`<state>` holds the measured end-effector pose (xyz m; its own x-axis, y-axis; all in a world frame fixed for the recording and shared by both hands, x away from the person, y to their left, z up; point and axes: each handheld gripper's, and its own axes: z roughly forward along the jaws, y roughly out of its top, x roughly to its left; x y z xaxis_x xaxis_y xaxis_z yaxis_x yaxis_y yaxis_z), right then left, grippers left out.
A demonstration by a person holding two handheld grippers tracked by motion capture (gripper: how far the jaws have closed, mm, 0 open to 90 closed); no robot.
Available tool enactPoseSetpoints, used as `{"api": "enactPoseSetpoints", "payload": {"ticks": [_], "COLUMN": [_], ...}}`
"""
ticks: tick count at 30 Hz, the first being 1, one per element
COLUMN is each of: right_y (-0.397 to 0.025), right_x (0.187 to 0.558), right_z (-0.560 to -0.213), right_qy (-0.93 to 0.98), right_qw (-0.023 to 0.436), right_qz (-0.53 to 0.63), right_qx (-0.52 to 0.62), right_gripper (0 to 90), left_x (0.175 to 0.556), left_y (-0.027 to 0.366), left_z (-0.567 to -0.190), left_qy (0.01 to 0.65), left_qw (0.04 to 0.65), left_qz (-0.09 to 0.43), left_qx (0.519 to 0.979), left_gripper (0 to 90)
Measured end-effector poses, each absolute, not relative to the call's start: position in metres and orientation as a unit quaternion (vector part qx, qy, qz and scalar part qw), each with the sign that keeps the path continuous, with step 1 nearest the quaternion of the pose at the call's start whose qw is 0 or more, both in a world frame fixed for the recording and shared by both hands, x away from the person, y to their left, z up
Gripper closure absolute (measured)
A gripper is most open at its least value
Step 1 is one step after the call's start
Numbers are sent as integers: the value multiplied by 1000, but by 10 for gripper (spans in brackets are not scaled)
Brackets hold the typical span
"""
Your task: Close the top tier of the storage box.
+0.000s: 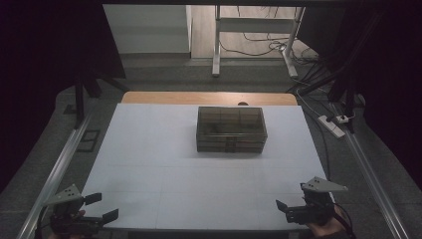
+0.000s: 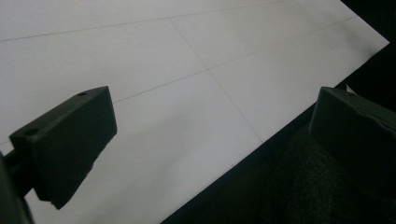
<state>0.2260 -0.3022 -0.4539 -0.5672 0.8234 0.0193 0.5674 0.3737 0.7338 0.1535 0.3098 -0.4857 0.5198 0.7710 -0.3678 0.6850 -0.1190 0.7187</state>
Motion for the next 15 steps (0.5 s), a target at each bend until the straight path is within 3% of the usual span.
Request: {"api": "enactPoseSetpoints", "payload": {"ticks": [15], "right_y": [-313], "right_x": [220], "right_z": [-453], "right_qy": [807], "right_qw": [190], "right_qz": [347], "right_qx": [439], "right_gripper": [0], "left_x": [151], "left_y": [311], "left_z": [-485], "left_qy": [493], "left_qw": [447], "left_qz": [55], "left_qx": [744], "left_gripper": [0]}}
